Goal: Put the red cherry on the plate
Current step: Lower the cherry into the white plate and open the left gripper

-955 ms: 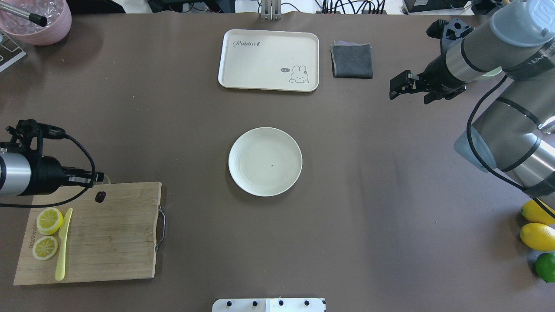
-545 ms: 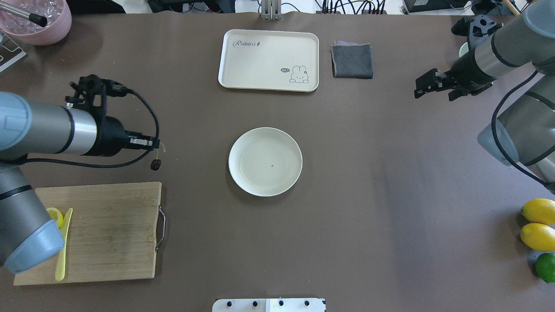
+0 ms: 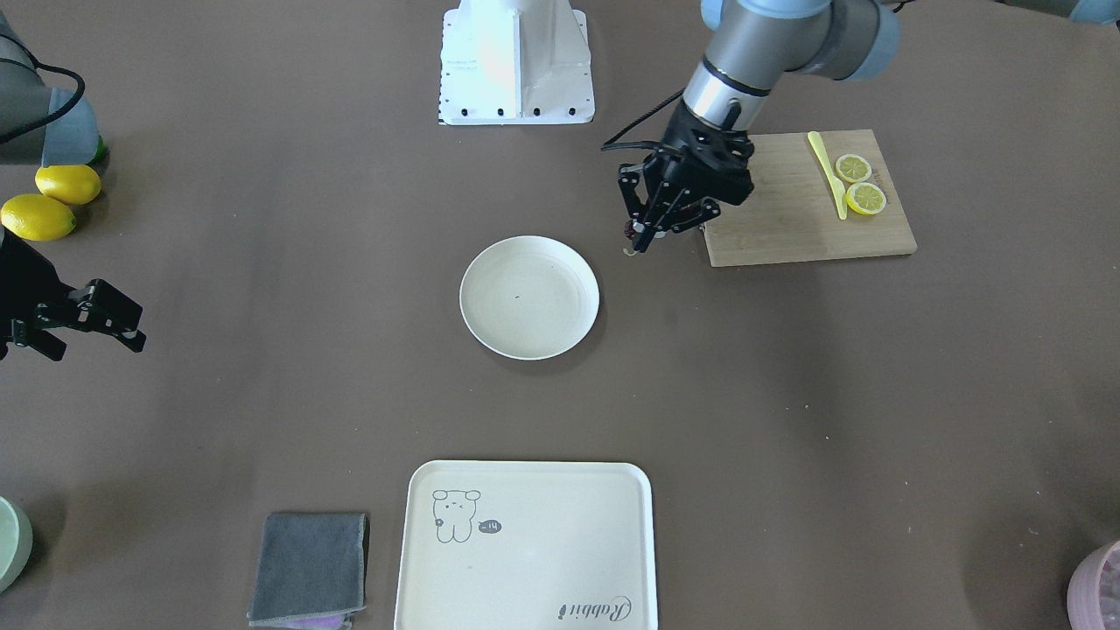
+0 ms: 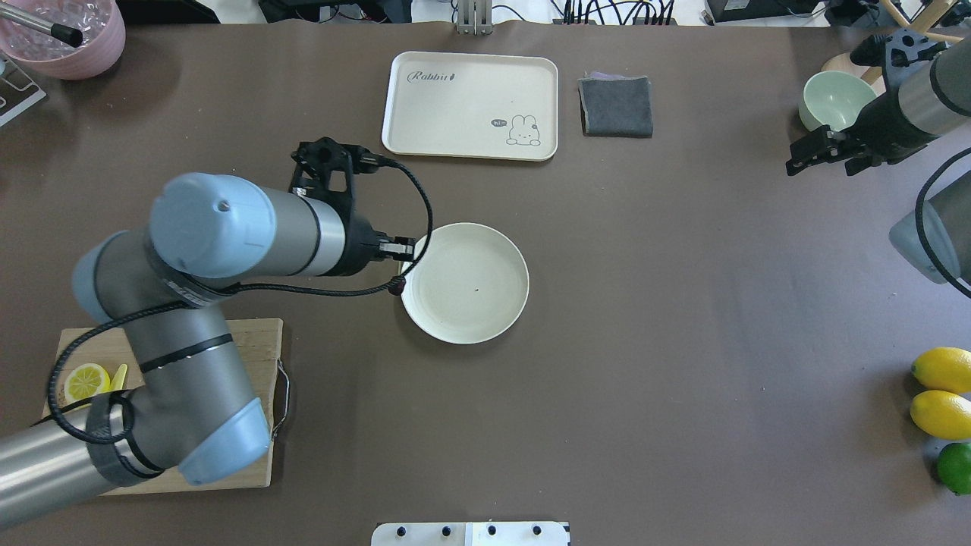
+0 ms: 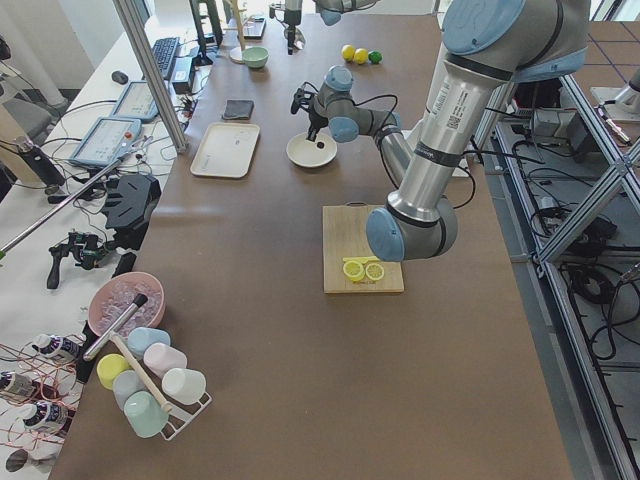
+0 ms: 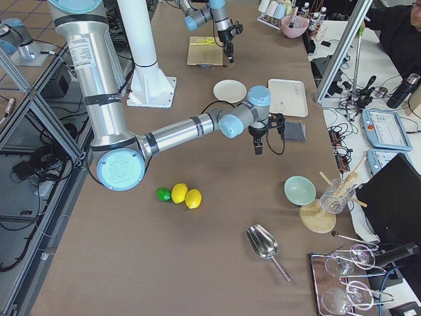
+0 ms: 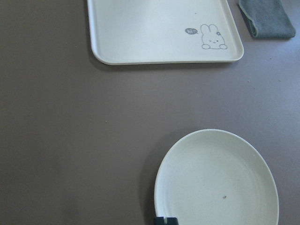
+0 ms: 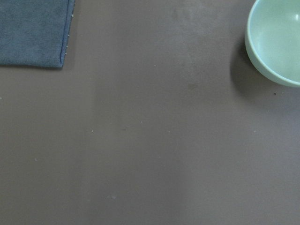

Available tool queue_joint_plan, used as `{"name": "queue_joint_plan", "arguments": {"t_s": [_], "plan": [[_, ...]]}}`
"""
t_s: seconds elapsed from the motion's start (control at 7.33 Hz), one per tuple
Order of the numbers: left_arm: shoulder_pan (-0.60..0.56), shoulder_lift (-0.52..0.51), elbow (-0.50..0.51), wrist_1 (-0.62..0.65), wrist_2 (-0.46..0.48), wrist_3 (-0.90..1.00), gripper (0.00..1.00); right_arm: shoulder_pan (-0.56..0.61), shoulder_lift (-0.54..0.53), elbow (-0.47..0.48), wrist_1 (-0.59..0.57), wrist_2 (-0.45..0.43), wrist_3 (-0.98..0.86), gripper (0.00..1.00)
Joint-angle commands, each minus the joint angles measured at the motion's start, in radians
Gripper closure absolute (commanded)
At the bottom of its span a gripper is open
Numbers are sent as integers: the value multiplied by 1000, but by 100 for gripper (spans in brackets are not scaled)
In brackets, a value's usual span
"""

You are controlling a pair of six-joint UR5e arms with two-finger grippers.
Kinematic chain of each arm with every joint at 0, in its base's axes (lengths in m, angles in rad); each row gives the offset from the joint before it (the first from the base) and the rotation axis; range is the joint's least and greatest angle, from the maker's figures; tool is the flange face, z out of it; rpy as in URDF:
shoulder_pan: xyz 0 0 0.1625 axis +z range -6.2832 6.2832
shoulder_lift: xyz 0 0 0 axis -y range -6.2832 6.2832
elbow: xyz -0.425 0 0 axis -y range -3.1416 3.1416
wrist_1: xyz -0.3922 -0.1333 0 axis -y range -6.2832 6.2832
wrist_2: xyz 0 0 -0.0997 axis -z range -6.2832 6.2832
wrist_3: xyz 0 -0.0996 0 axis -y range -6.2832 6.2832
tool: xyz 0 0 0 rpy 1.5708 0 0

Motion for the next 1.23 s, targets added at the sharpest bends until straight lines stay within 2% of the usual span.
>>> {"name": "queue_joint_plan", "arguments": {"t_s": [0.0, 0.27, 0.55, 0.68, 0.82, 0.95, 1.09], "plan": [[103, -76, 96, -3, 125, -37, 100, 14, -16, -7, 1, 1, -23, 0], [116, -122, 172, -14, 139, -37, 100, 30, -20, -22, 2, 2, -52, 0], [116, -125, 220, -68, 148, -29, 100, 34, -19, -24, 4, 10, -52, 0], [116, -124, 222, -69, 168, -25, 91, 37, -19, -24, 4, 19, -52, 0], [116, -124, 229, -68, 170, -25, 16, 39, -19, -24, 4, 25, -52, 0], [116, -122, 228, -68, 188, -25, 2, 42, -19, -22, 6, 31, -52, 0], [113, -121, 214, -66, 196, -25, 2, 48, -22, -22, 7, 47, -55, 0]]}}
